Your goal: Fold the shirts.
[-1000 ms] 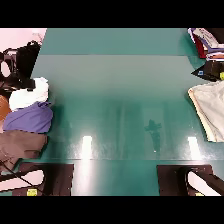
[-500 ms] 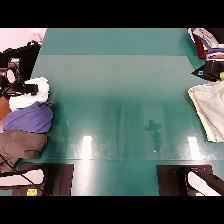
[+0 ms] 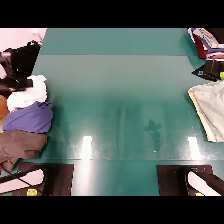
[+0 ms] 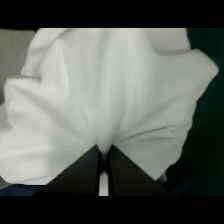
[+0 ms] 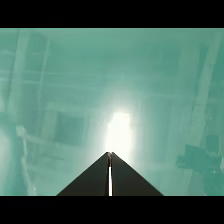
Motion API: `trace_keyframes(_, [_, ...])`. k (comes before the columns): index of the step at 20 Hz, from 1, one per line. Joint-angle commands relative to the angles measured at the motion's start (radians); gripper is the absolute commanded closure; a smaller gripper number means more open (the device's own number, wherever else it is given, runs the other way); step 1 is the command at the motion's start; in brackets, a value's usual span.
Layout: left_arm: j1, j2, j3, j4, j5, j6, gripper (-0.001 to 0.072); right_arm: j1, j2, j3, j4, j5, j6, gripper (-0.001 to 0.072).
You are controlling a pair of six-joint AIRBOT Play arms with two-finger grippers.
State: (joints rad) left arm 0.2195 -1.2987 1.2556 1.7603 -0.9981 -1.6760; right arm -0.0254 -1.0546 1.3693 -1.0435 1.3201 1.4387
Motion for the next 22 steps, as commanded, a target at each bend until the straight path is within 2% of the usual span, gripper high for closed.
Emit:
trace_keyframes(1, [-0.033,0.146,0.136,-0.034,-0.021,0.028,0.0685,0.001,0.002,0.041,0.014,-0.030,0.000,0.0695])
trace_keyframes(4, [-0.155,0.271,0.410,-0.036,-0.101,0.061,0.0685,0.001,0.002,0.171,0.030,-0.106,0.000,0.0695])
trace_keyframes(8, [-0.413,0.301,0.701,-0.034,-0.200,0.064,0.0687,0.001,0.001,0.328,0.029,-0.170,0.000,0.0695])
trace_keyframes(13, [-0.710,0.231,0.653,-0.047,-0.313,0.049,0.0686,0.001,0.002,0.413,0.028,-0.167,-0.001,0.0695])
trace_keyframes(15, [-0.796,0.174,0.567,-0.125,-0.331,0.050,0.0684,0.001,0.001,0.411,0.029,-0.158,-0.001,0.0695])
trace_keyframes(18, [-0.880,0.076,0.398,-0.311,-0.263,0.055,0.0682,0.001,0.001,0.411,0.028,-0.130,0.000,0.0695])
trace_keyframes(19, [-0.896,0.042,0.350,-0.352,-0.235,0.065,0.0638,0.001,0.001,0.411,0.028,-0.122,0.000,0.0695])
trace_keyframes(20, [-0.907,0.009,0.307,-0.373,-0.207,0.066,0.0349,0.001,0.001,0.411,0.028,-0.113,0.000,0.0695])
trace_keyframes(21, [-0.909,-0.019,0.284,-0.369,-0.195,0.085,0.0172,0.001,0.001,0.411,0.028,-0.108,0.000,0.0695])
trace_keyframes(22, [-0.899,-0.041,0.282,-0.333,-0.210,0.100,0.0168,0.001,0.001,0.411,0.028,-0.103,0.000,0.0695])
